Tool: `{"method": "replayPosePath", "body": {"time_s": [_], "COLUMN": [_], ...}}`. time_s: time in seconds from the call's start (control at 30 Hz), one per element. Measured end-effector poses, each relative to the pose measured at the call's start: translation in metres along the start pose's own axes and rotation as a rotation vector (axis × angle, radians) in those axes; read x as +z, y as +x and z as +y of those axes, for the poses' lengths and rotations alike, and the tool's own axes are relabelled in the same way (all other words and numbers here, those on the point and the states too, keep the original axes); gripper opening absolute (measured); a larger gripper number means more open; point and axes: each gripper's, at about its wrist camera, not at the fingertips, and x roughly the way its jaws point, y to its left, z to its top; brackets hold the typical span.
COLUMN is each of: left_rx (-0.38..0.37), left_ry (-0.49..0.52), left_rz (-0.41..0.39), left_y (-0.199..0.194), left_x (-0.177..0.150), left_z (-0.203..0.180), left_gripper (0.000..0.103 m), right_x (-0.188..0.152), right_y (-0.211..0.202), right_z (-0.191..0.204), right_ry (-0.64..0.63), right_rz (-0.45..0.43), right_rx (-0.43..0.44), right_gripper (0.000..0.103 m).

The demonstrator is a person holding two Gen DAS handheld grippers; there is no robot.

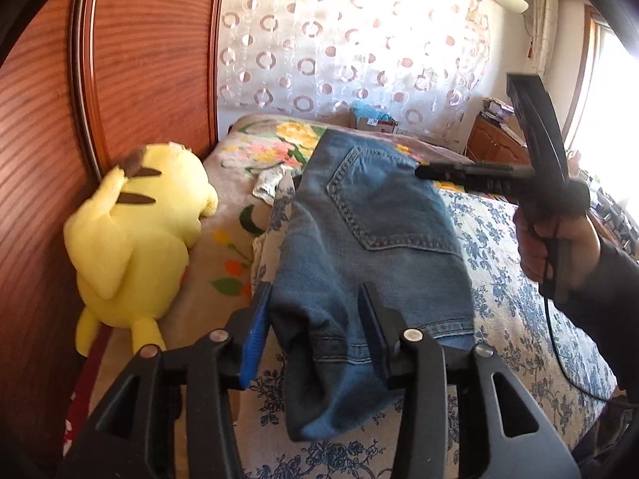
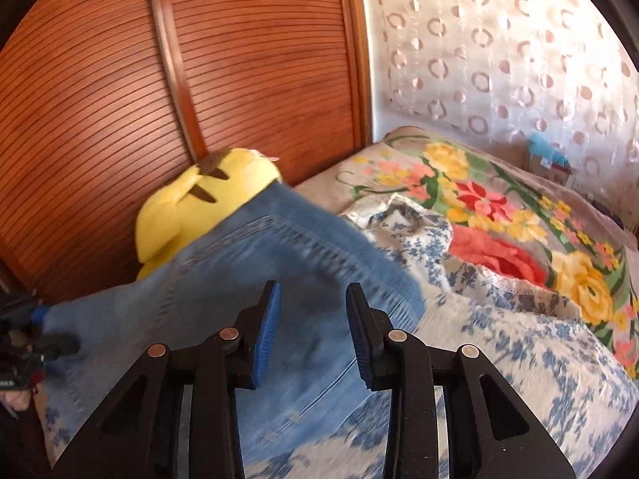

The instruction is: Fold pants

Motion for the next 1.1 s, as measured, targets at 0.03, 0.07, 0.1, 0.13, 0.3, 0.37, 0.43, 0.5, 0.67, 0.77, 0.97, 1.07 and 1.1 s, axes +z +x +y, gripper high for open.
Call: {"method": "replayPosePath", "body": {"time_s": [0.03, 0.07, 0.1, 0.13, 0.3, 0.37, 0.43, 0.5, 0.67, 0.77, 0.97, 1.07, 1.1], "left_rx": [0.004, 0.012, 0.016, 0.017, -0.006, -0.008, -0.004, 0.0, 0.018, 0.033, 0.039, 0.043, 0.044], "left_ry": [0.003, 0.01, 0.015, 0.023, 0.053, 0.058, 0.06, 0.065, 0.078, 0.077, 0.067, 0.075, 0.073], "left_rz": [-0.006, -0.016, -0.023, -0.032, -0.05, -0.05, -0.045, -0.033, 0.013, 0.043, 0.097, 0.093, 0.093], "left_y": [-0.003, -0.008, -0.011, -0.015, -0.025, -0.023, -0.019, -0.015, 0.0, 0.01, 0.029, 0.03, 0.029], "left_x": [0.001, 0.002, 0.003, 0.004, 0.006, 0.006, 0.004, 0.002, -0.01, -0.018, -0.032, -0.034, -0.034], "left_z": [0.0, -0.003, -0.004, -0.007, -0.02, -0.025, -0.028, -0.032, -0.037, -0.035, -0.029, -0.029, -0.03], "left_gripper": [0.045, 0.046, 0.049, 0.055, 0.064, 0.064, 0.064, 0.064, 0.064, 0.064, 0.064, 0.064, 0.064], "right_x": [-0.003, -0.007, -0.011, -0.017, -0.037, -0.041, -0.045, -0.046, -0.056, -0.06, -0.071, -0.076, -0.077], "right_y": [-0.002, -0.005, -0.007, -0.009, -0.015, -0.017, -0.02, -0.021, -0.02, -0.021, -0.022, -0.022, -0.023], "right_z": [0.004, 0.008, 0.013, 0.018, 0.031, 0.035, 0.038, 0.038, 0.042, 0.042, 0.049, 0.049, 0.049], "right_ry": [-0.004, -0.009, -0.015, -0.019, -0.016, -0.02, -0.023, -0.012, -0.027, -0.027, -0.025, -0.012, -0.004], "right_rz": [0.002, 0.006, 0.01, 0.016, 0.031, 0.028, 0.023, 0.023, 0.033, 0.038, 0.046, 0.048, 0.047], "right_rx": [0.007, 0.007, 0.002, 0.006, 0.016, 0.013, 0.003, 0.011, 0.02, 0.02, 0.015, 0.011, 0.011], "right_gripper": [0.033, 0.033, 0.033, 0.033, 0.033, 0.034, 0.034, 0.034, 0.035, 0.036, 0.038, 0.039, 0.039]}}
